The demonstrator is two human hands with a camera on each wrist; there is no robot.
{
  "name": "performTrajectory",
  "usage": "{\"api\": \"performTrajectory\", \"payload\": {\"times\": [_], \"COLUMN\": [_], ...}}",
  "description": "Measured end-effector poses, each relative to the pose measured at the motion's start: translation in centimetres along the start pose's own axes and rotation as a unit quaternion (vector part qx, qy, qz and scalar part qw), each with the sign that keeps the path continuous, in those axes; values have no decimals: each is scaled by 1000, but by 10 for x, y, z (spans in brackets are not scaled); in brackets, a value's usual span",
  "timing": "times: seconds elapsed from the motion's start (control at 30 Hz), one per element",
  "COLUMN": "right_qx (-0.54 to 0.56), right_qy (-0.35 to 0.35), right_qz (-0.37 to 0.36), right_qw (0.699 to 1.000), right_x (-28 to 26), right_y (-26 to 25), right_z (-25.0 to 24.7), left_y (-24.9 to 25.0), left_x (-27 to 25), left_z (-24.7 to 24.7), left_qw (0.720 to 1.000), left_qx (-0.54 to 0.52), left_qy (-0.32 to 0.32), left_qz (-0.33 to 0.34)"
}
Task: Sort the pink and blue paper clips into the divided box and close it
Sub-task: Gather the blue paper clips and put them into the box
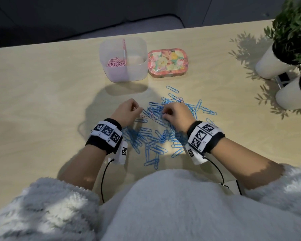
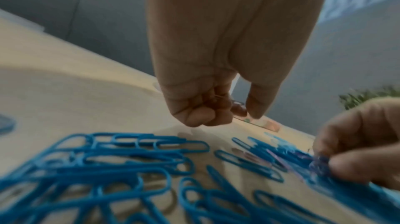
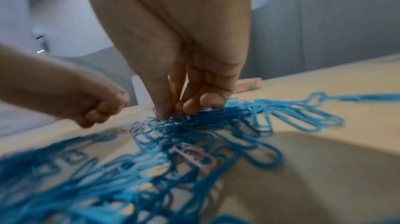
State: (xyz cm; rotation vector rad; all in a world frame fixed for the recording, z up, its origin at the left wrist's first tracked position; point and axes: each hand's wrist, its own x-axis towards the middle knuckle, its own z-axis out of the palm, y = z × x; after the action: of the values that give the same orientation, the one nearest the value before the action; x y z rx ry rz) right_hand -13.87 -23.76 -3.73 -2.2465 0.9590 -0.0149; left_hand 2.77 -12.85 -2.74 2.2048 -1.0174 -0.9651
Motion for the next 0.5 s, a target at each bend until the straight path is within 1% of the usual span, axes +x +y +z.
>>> {"api": "performTrajectory", "payload": {"times": [0.1, 0.2, 0.3, 0.4, 0.5], "right_qx": [121, 230, 279, 383, 426], "right_qy": [6, 12, 17, 3, -8], "right_qz": [62, 101, 131, 147, 162], "right_qw": [991, 968, 951, 912, 890], "right_x": [-2, -5, -10, -18, -23], "right_y": [10, 23, 32, 39, 46], "right_z": [-10, -19, -27, -34, -37], "left_y": [-3, -3, -1, -3, -6], "left_x": [2, 1, 0, 0, -1], "left_z": [5, 9, 11, 9, 6], "left_qw": [993, 980, 972, 967, 967], "left_qx": [113, 182, 215, 236, 234], "left_qy": [-31, -43, -37, -55, -63], "left_qz": [31, 65, 81, 74, 77]}}
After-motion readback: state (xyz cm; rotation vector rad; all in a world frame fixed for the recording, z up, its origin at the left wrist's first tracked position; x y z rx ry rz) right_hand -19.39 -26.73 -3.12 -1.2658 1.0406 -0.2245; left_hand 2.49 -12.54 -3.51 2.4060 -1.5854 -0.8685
